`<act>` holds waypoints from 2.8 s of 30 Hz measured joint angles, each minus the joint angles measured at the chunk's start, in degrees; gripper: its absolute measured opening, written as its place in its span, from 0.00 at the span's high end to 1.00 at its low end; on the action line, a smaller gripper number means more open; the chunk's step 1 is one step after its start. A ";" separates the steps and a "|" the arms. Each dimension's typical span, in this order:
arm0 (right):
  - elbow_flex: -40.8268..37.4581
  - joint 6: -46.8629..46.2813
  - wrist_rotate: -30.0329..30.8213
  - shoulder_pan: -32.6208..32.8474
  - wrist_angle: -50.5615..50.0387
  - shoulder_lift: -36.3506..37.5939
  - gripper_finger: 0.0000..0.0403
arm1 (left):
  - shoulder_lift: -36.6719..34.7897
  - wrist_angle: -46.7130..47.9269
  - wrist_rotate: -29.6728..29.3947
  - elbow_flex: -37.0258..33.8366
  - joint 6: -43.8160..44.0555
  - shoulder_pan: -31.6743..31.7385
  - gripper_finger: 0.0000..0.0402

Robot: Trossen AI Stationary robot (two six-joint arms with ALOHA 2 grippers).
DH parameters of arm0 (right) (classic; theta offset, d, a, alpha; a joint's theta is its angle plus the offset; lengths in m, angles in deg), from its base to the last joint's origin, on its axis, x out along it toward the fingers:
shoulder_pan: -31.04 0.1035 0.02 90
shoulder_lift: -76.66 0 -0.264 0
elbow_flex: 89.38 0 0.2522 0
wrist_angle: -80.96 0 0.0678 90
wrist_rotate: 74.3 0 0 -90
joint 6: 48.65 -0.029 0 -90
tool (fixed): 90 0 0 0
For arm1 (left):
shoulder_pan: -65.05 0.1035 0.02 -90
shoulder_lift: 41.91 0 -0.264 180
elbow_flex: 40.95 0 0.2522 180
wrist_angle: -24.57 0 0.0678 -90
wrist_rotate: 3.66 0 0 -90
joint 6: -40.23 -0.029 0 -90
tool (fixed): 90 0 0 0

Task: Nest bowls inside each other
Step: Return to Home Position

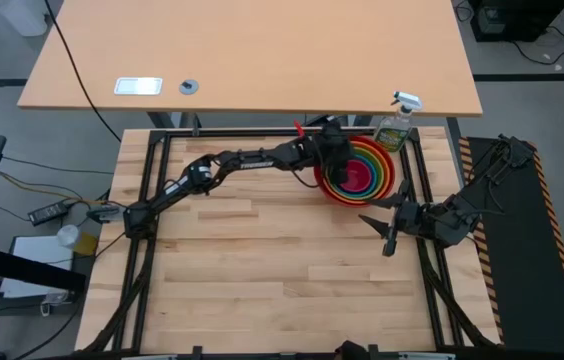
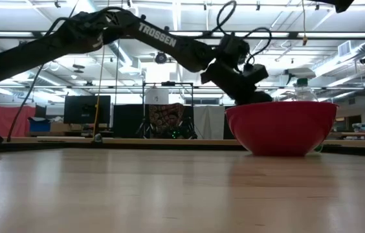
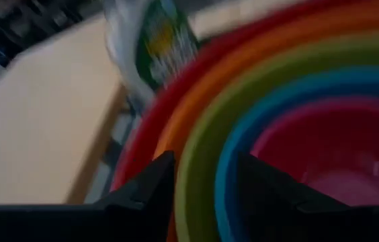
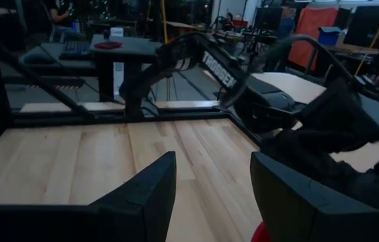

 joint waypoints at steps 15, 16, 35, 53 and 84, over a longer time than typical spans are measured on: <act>-0.08 -0.60 0.34 -0.20 -6.72 8.42 0.57 | -10.74 13.33 3.49 0.04 -0.65 -2.60 0.75; -0.08 -0.27 -0.78 -0.40 -7.43 9.59 0.58 | -11.75 16.11 3.92 0.04 -0.63 -2.66 0.76; -17.97 4.64 -12.11 -12.06 2.47 35.67 0.63 | -52.79 1.02 5.37 -52.98 9.09 -8.42 0.98; -25.04 0.48 -15.78 -19.52 -1.01 42.64 0.63 | -90.79 -26.42 5.36 -99.21 28.51 -13.89 0.98; -27.14 3.78 -29.40 -34.70 5.60 42.42 0.63 | -125.54 -29.89 6.22 -124.28 36.88 -14.89 0.99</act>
